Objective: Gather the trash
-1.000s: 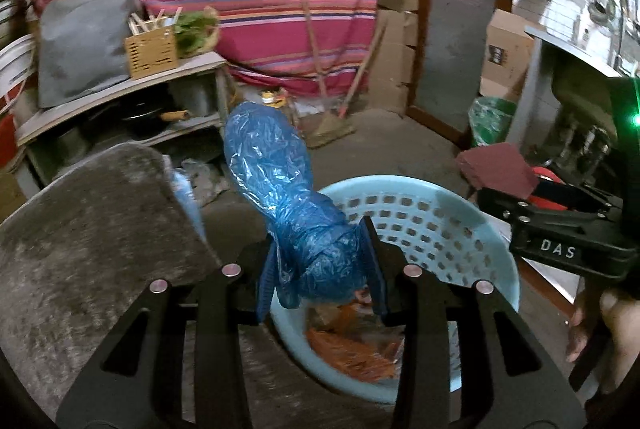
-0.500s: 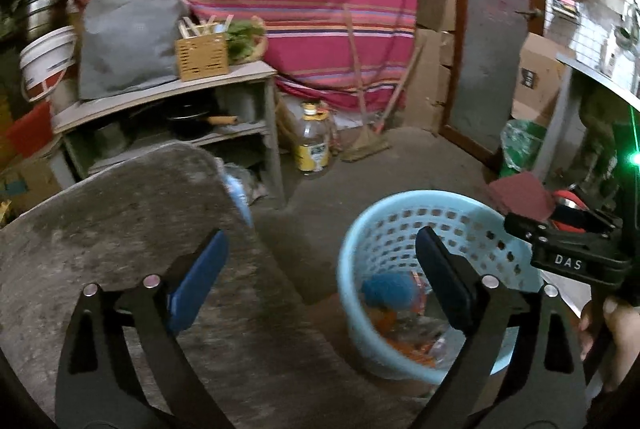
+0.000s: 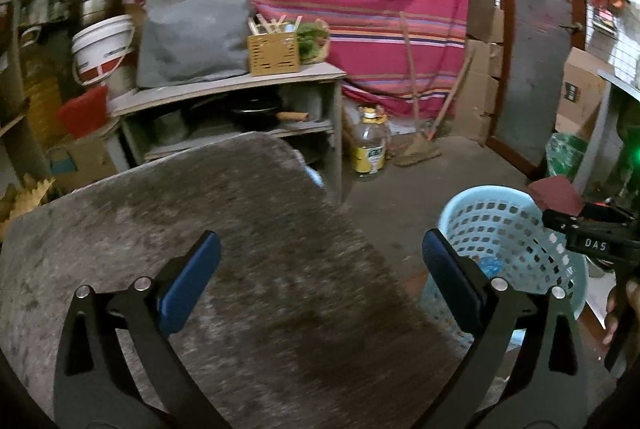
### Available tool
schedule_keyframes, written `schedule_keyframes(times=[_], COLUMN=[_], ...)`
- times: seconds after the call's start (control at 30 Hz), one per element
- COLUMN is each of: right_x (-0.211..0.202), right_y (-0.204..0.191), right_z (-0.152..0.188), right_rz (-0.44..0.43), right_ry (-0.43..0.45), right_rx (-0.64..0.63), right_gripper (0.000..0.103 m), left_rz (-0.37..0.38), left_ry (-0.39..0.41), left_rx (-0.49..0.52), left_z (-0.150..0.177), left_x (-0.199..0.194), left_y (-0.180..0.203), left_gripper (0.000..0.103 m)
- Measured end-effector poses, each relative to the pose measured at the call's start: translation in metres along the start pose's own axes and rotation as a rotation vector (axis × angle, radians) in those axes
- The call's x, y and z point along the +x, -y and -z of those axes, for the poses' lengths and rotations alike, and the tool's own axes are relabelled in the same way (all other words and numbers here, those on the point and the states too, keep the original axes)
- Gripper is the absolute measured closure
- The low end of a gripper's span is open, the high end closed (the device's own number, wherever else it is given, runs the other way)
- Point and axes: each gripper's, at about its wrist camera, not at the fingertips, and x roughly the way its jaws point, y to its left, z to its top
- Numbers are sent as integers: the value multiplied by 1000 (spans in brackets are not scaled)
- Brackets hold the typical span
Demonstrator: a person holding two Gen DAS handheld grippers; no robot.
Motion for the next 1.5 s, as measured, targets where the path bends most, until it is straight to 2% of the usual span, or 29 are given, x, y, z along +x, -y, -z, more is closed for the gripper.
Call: schedule_keyframes(times=[0.1,0.2,0.33,0.53,0.77,0.93,1.07,1.27,1.5], right_x=[-1,-2,-1,-20,-65,-94,-125,-165,-173], right_y=[-5,-12,-21,-35,-57,-83,-95,-113,-125], right_z=[-1,1,4,6,20,45,76,113,141], right_rz=[-12,0,31,43,-89,-116,-156,-195,-300], right_ry=[9,33,36,98,157,192,227,317,281], right_rx=[6,-12,-46,-61,-52,-118,-122,-143,-129], right_gripper=[18,4,4,4,4,4,4,4,4], left_rz=[-21,-42,-64,-100,-161,-171,-213,-179,-221], left_ry=[7,20,33,61,107,98,93,97,127], left_rx=[-18,-23,-29,-37,-48,-67,-63,-85,-94], left_z=[3,7,11,24,44,74,97,122,147], left_x=[-9,-20,-33,-59,-97,-126,-146,-169,-190], left_y=[-15,-26,-38,-59,-81,-99,-104,-111,-114], left_gripper=[5,5,5,5,5,5,5,5,5])
